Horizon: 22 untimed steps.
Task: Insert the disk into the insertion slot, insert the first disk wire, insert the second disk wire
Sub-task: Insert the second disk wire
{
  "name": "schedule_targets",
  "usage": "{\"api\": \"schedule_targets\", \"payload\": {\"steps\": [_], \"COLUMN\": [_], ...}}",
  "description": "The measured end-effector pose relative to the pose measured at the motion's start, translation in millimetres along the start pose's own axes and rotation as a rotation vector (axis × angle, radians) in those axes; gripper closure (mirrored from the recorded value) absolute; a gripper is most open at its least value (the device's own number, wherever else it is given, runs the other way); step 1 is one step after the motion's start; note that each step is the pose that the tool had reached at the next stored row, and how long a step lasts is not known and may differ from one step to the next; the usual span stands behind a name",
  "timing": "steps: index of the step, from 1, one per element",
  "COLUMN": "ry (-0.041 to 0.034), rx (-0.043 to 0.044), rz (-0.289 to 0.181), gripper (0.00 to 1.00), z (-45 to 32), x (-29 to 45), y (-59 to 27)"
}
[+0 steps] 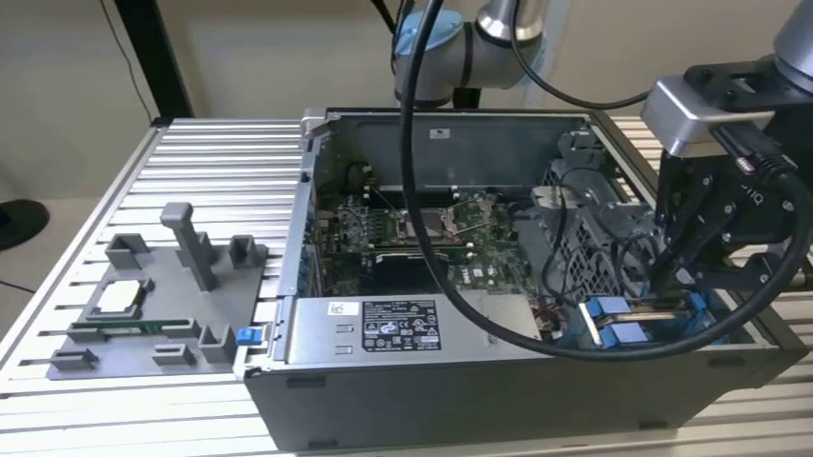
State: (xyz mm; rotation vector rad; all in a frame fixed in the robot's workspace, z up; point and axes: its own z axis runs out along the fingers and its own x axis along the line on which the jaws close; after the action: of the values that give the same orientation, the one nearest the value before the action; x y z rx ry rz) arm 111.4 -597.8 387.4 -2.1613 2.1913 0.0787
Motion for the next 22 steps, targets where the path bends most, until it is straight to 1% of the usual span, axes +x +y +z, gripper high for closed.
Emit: {"api": "schedule_targets", "payload": {"steps": [4, 5, 8, 10, 12, 14, 16, 18, 20, 22], "ry": [0.0057, 0.0084, 0.0153, 0.0229, 0.0303, 0.0357, 0.0408, 0.0473, 0.0547, 0.0611], "rx": [0.029, 0.0378, 0.0571, 0.0705, 0.0858, 0.1001, 0.1166, 0.1313, 0.1429, 0.1517], "rz": [-0.002, -0.003, -0.004, -0.006, -0.007, -0.008, -0.01, -0.011, -0.012, -0.013], "gripper": [1.0, 1.0, 1.0, 1.0, 1.0, 1.0, 1.0, 1.0, 1.0, 1.0], "z": [1.6, 2.2, 3.6, 4.6, 5.9, 7.0, 8.1, 9.3, 10.8, 12.0], "x": [-4.6, -6.1, -9.0, -10.8, -13.1, -15.0, -17.6, -20.2, -22.1, -23.2], "y": [0.1, 0.1, 0.2, 0.4, 1.3, 2.3, 3.8, 6.0, 9.0, 11.4]}}
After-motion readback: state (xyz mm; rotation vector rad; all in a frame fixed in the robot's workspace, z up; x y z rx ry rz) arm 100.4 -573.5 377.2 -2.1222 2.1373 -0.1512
